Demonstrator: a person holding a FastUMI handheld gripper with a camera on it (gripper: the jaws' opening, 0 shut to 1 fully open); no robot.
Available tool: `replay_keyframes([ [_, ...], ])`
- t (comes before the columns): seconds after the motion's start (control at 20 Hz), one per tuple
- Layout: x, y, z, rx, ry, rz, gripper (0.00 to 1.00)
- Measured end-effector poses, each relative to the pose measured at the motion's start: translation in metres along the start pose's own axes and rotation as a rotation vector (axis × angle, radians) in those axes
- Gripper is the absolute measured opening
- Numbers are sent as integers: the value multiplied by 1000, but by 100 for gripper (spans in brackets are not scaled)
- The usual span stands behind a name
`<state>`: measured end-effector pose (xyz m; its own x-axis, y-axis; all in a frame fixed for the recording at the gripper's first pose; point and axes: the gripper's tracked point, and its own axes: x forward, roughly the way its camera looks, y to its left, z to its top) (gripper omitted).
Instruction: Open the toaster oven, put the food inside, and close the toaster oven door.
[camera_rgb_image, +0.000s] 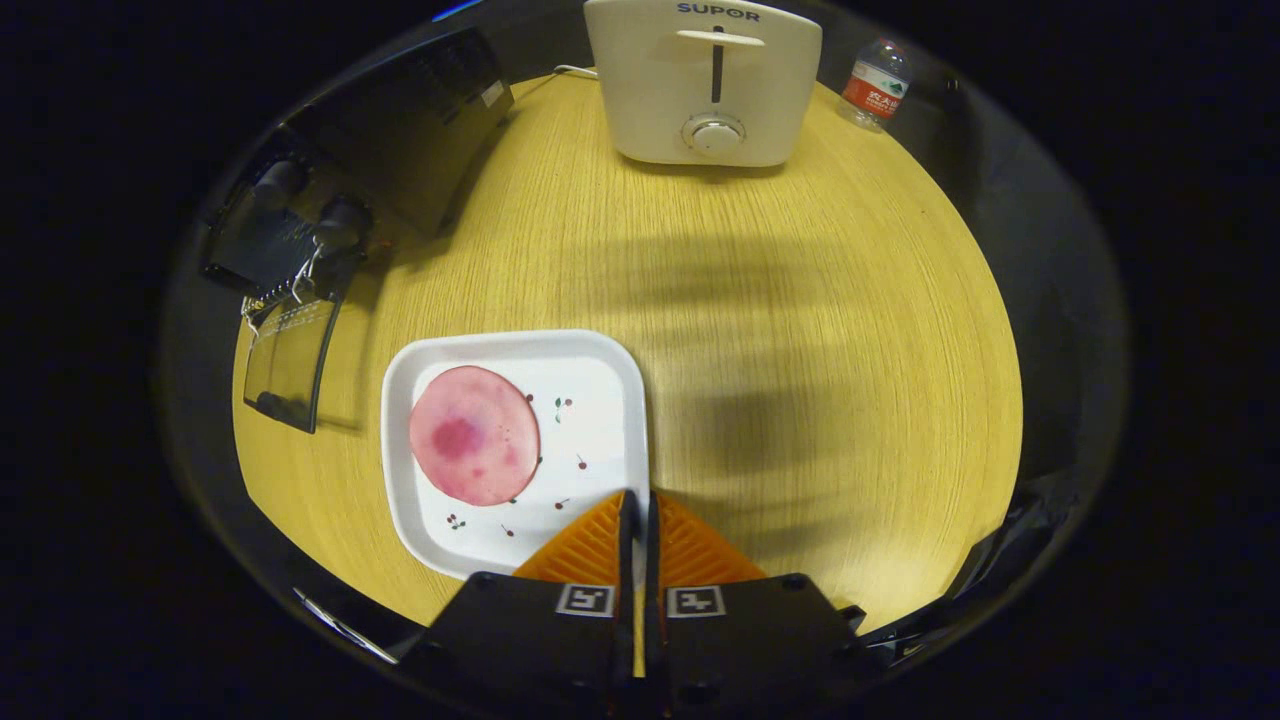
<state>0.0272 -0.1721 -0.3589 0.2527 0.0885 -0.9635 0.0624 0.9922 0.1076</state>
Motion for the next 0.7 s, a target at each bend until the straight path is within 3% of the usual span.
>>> replay_keyframes([
  [0.4,3,4,-7,105,28,94,2],
  [0.7,-14,25,-19,286,-8,248,2],
])
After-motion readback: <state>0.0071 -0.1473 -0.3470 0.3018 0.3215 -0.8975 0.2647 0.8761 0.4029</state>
